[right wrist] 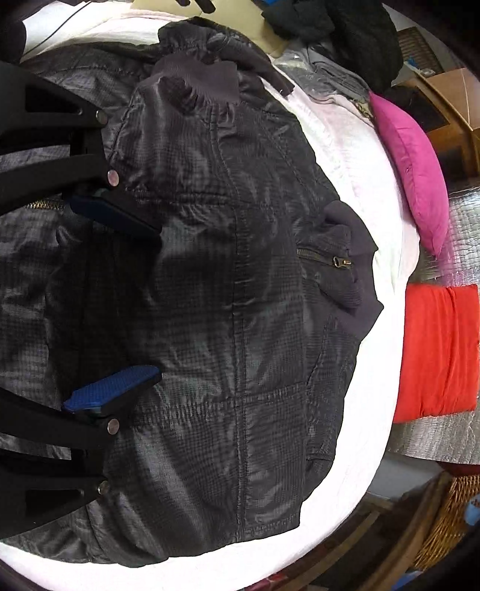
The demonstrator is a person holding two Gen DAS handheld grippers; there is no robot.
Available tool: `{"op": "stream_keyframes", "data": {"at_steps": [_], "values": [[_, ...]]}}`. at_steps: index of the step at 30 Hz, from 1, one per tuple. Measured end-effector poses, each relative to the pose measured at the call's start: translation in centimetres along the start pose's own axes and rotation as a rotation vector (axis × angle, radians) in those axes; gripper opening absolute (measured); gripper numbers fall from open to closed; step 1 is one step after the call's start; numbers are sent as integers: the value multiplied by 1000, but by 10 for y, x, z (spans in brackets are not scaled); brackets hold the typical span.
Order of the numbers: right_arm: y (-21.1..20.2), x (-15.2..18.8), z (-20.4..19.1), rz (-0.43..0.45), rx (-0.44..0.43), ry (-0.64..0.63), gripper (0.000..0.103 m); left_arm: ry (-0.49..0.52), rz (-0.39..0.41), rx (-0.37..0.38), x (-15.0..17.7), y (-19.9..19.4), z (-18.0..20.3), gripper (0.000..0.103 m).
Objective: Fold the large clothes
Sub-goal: 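Grasp the jacket sleeve nearest the left tool and lift it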
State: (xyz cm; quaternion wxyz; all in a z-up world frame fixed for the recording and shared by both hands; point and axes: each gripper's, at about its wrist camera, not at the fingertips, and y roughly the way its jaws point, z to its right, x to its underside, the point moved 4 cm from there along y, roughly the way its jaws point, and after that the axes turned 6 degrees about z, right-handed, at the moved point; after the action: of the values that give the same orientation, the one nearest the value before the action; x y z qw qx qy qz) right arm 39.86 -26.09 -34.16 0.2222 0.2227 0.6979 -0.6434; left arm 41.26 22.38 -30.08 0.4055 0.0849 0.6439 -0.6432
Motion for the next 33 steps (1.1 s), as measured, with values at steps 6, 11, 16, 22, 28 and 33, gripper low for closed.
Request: {"op": "stream_keyframes", "data": {"at_steps": [6,11,16,22,28,33], "values": [[4,-2,-6,5,18,-51,75,-197,-56,0,1,19,-23,91],[5,-3,-5,1,14,-47,76,-102,-84,2,5,49,0,35],[5,-2,-6,1,7,-45,76,33,-16,-27,8,43,30,6],[1,-6,-4,-12,-18,-16,76,152,204,115,-4,-33,77,5],[-14,-19,26,21,-84,139,76,434,355,315,45,-111,173,5],[-23,-28,65,47,-128,284,76,713,356,449,130,-138,251,5]]}}
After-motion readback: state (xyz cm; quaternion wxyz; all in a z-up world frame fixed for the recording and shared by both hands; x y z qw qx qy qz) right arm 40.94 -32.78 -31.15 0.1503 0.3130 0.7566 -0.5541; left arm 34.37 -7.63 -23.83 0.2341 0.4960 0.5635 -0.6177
